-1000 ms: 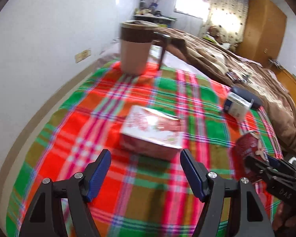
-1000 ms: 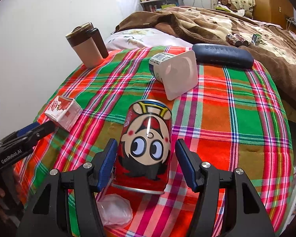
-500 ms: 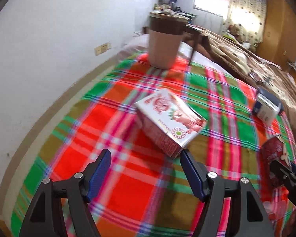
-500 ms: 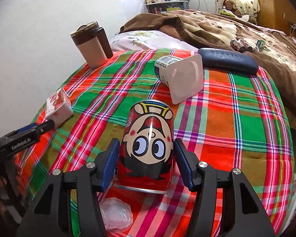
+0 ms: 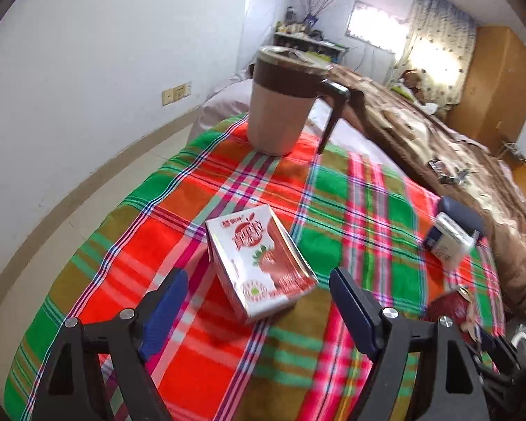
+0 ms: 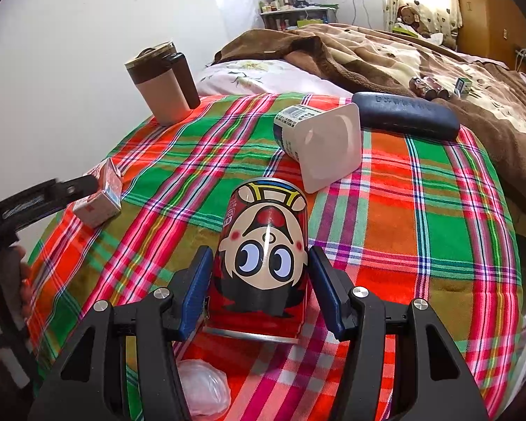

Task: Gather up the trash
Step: 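Grasp the upright red cartoon can with the right tool while the left tool grasps the strawberry milk carton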

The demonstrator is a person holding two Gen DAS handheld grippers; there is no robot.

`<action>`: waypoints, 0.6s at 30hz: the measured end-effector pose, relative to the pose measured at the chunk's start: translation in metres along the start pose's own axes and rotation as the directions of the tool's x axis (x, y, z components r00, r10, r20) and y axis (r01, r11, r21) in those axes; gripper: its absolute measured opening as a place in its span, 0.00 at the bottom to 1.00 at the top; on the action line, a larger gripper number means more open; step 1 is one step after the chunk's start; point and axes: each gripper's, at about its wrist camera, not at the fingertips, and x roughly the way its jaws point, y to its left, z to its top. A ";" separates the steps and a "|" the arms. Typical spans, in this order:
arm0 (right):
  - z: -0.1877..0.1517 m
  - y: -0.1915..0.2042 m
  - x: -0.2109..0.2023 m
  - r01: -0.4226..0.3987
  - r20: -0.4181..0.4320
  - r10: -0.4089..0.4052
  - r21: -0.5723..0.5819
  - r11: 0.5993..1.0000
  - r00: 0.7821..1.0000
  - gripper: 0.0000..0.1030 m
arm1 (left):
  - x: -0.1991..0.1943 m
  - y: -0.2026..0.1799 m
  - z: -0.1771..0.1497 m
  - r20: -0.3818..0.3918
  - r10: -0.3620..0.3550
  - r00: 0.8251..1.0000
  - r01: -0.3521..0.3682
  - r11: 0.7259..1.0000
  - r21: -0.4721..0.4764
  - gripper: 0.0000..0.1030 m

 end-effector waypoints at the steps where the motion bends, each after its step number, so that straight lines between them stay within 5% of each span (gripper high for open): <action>1: 0.000 0.000 0.001 0.001 0.001 -0.001 -0.003 1.000 1.000 0.55 | 0.002 -0.002 0.002 -0.002 0.013 1.000 -0.013 1.000 0.004 0.80; 13: 0.001 0.000 0.002 0.005 0.015 -0.005 -0.021 1.000 1.000 0.55 | 0.055 -0.001 0.011 -0.078 0.084 0.993 -0.085 0.996 -0.011 0.79; 18: 0.000 0.002 0.002 0.016 0.022 -0.016 -0.033 0.999 1.000 0.55 | 0.055 -0.005 0.009 -0.062 0.092 0.994 -0.091 0.996 0.020 0.66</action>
